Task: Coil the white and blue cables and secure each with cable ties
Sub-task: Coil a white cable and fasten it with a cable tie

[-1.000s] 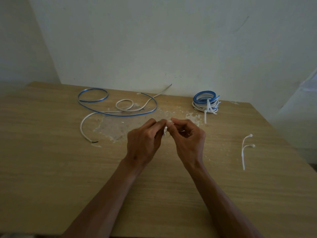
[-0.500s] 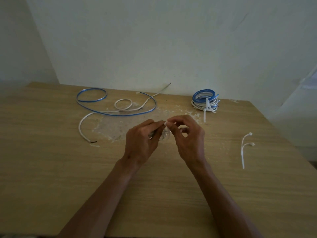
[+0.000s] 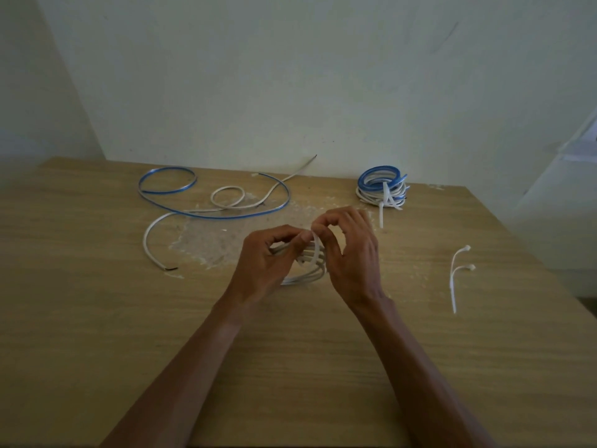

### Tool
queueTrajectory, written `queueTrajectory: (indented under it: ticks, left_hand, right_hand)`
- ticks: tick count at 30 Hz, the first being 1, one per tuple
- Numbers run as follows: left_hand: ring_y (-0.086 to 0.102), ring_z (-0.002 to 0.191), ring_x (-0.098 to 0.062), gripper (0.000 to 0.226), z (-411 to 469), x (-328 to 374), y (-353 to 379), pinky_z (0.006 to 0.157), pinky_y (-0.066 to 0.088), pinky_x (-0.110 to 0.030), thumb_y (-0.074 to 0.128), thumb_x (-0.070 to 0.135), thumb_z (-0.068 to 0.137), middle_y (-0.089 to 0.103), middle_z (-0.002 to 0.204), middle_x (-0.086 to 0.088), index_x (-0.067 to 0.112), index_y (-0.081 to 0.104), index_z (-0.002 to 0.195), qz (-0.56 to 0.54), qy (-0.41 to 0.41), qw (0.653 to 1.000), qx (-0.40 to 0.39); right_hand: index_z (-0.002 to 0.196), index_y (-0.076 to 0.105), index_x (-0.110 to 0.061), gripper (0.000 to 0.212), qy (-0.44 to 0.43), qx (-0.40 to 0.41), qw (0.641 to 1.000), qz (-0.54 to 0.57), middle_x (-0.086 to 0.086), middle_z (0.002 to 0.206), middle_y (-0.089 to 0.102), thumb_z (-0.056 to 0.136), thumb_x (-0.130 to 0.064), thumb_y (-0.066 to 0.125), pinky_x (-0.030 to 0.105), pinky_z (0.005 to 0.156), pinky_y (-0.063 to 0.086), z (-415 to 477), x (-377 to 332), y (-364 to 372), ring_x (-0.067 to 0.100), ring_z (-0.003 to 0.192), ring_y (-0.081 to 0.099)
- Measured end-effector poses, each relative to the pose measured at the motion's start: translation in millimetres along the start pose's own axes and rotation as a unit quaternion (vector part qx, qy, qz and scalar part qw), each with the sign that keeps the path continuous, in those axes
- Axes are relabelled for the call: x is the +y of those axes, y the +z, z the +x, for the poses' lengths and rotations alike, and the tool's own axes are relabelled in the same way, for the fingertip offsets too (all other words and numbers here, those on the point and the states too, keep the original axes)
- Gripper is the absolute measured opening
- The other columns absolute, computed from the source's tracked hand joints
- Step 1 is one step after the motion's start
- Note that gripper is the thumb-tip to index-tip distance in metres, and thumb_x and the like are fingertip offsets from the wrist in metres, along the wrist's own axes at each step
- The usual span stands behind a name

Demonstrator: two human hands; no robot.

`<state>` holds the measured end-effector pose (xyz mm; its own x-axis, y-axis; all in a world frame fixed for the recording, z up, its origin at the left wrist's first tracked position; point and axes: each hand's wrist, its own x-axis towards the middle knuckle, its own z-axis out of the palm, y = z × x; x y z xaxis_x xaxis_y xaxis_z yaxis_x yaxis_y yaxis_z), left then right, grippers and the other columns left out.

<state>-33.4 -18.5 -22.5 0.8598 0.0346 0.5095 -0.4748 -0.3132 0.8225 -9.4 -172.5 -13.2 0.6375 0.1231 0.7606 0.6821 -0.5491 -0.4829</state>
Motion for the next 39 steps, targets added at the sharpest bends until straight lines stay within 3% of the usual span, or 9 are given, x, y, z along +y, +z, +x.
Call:
queueTrajectory:
  ticks: [8, 13, 18, 21, 23, 26, 29, 35, 39]
  left_hand:
    - [0.074, 0.091, -0.013, 0.019, 1, -1, -8, 0.081, 0.056, -0.025, 0.062, 0.021, 0.098, 0.078, 0.094, 0.001, 0.010, 0.078, 0.103, -0.062, -0.035, 0.997, -0.027]
    - [0.072, 0.095, -0.013, 0.015, 5, -6, -9, 0.083, 0.056, -0.026, 0.065, 0.018, 0.095, 0.077, 0.097, 0.000, 0.011, 0.077, 0.101, -0.084, -0.049, 0.994, -0.048]
    - [0.054, 0.050, 0.007, 0.019, 5, -6, -5, 0.054, 0.039, -0.005, 0.059, 0.006, 0.098, 0.070, 0.071, 0.014, -0.006, 0.072, 0.105, -0.118, -0.081, 0.989, -0.046]
    - [0.040, 0.044, 0.000, 0.021, 5, -14, -9, 0.046, 0.032, -0.015, 0.060, 0.015, 0.098, 0.061, 0.058, 0.016, 0.002, 0.073, 0.109, -0.140, -0.111, 0.984, -0.022]
    - [0.046, 0.045, 0.001, 0.020, 5, -10, -8, 0.048, 0.035, -0.012, 0.061, 0.012, 0.097, 0.063, 0.060, 0.016, 0.001, 0.072, 0.110, -0.137, -0.115, 0.984, -0.006]
    - [0.065, 0.064, 0.003, 0.017, 5, 0, -3, 0.062, 0.049, -0.012, 0.066, 0.012, 0.094, 0.073, 0.077, 0.009, 0.001, 0.075, 0.104, -0.096, -0.068, 0.993, 0.003]
    - [0.073, 0.088, -0.017, 0.017, 5, -3, -1, 0.079, 0.060, -0.045, 0.076, 0.026, 0.088, 0.076, 0.090, -0.002, 0.013, 0.077, 0.098, -0.062, -0.036, 0.997, -0.006]
    - [0.073, 0.081, -0.021, 0.009, 7, -1, 6, 0.075, 0.059, -0.049, 0.072, 0.019, 0.092, 0.074, 0.086, -0.001, 0.012, 0.074, 0.096, -0.052, -0.005, 0.998, -0.031]
    - [0.070, 0.069, -0.021, 0.009, 10, 1, 12, 0.064, 0.057, -0.043, 0.070, 0.018, 0.094, 0.071, 0.077, -0.004, 0.010, 0.070, 0.094, -0.061, 0.000, 0.997, -0.040]
  right_hand:
    - [0.093, 0.064, -0.020, 0.003, -0.032, -0.053, 0.997, -0.038, -0.007, 0.093, 0.062, 0.096, -0.020, 0.063, 0.036, 0.082, 0.043, 1, -3, 1, 0.016, 0.091, 0.051]
    - [0.092, 0.059, -0.024, 0.013, 0.063, 0.045, 0.996, 0.047, -0.015, 0.087, 0.057, 0.094, -0.013, 0.066, 0.009, 0.077, 0.036, 11, -1, -11, 0.007, 0.084, 0.051]
    - [0.100, 0.063, -0.021, 0.004, 0.166, 0.084, 0.968, 0.168, -0.014, 0.090, 0.064, 0.097, -0.024, 0.064, 0.018, 0.071, 0.047, 14, -8, -2, 0.002, 0.085, 0.060]
    - [0.105, 0.068, -0.022, 0.011, 0.176, -0.044, 0.964, 0.194, -0.010, 0.093, 0.070, 0.094, -0.026, 0.068, 0.042, 0.070, 0.055, 9, -2, 5, 0.014, 0.088, 0.067]
    - [0.100, 0.072, -0.021, 0.007, 0.148, -0.078, 0.974, 0.153, -0.009, 0.094, 0.073, 0.093, -0.021, 0.069, 0.043, 0.068, 0.055, 6, 1, 6, 0.011, 0.084, 0.068]
    - [0.093, 0.074, -0.022, 0.005, 0.127, -0.037, 0.983, 0.127, -0.011, 0.092, 0.072, 0.090, -0.019, 0.072, 0.032, 0.063, 0.049, 3, 0, 6, 0.010, 0.081, 0.066]
    - [0.092, 0.074, -0.024, 0.006, 0.131, -0.028, 0.984, 0.119, -0.012, 0.090, 0.072, 0.089, -0.019, 0.073, 0.031, 0.065, 0.047, 0, -1, 3, 0.010, 0.082, 0.066]
    - [0.095, 0.075, -0.018, 0.007, 0.210, 0.003, 0.958, 0.196, -0.009, 0.083, 0.074, 0.094, -0.021, 0.069, 0.027, 0.064, 0.045, 0, -2, -5, 0.001, 0.075, 0.064]
    - [0.093, 0.075, -0.017, 0.008, 0.231, 0.036, 0.946, 0.224, -0.004, 0.081, 0.073, 0.094, -0.021, 0.069, 0.044, 0.069, 0.052, 0, -1, -5, 0.008, 0.077, 0.065]
